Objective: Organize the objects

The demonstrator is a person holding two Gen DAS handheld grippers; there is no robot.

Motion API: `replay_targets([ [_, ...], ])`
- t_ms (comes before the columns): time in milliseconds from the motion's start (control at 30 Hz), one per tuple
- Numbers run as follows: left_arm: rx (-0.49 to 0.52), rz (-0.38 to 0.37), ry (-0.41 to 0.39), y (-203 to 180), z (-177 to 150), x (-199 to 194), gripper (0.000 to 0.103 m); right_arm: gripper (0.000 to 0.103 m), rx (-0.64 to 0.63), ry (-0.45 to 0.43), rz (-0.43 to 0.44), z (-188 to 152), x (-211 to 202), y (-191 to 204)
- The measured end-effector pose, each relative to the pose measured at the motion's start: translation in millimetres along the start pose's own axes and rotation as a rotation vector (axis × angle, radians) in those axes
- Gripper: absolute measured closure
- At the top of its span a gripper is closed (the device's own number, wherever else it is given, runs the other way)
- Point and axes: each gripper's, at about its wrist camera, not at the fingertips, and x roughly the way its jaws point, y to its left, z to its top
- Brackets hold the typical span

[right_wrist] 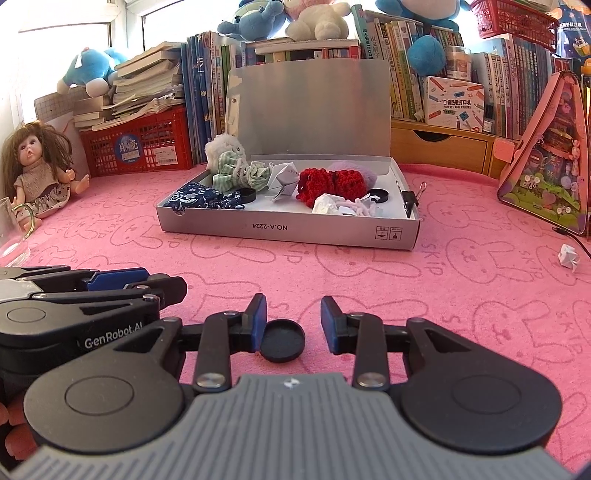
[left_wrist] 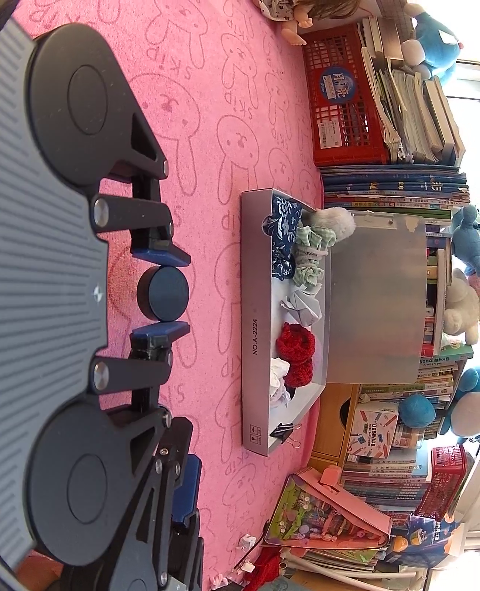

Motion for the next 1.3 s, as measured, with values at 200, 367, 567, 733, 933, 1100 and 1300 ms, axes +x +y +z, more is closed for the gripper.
replay_targets([
  [200,0.006,0.016,0.026,4.6,-8.6,3.8,0.067,0.038,-0.014,0.024,-0.035,-10.2,9.8,2.0],
  [367,0.017,0.033,0.043,7.1,-15.9,9.4,0.067,0.031,-0.039,0.057,-0.032,-12.3,19.8,7.9],
  [567,0.025,0.034,0.034,8.2,-16.9,10.4,0.067,0.03,-0.047,0.056,-0.021,-10.7,22.4,11.2],
  [733,0.022,0.062,0.024,16.5,-16.1,9.4,0.067,0.03,-0.055,0.051,0.0,-6.3,24.6,9.6],
  [933,0.032,0.069,0.011,15.8,-18.4,11.7,0.066,0.029,-0.06,0.067,-0.006,-3.5,34.5,15.4],
  [1100,0.018,0.063,0.011,16.8,-18.4,11.4,0.067,0.048,-0.065,0.05,-0.007,-5.3,33.1,25.2],
  [1300,0.013,0.065,0.011,15.9,-18.5,11.3,0.067,0.065,-0.052,0.038,-0.009,-5.9,32.4,33.9],
])
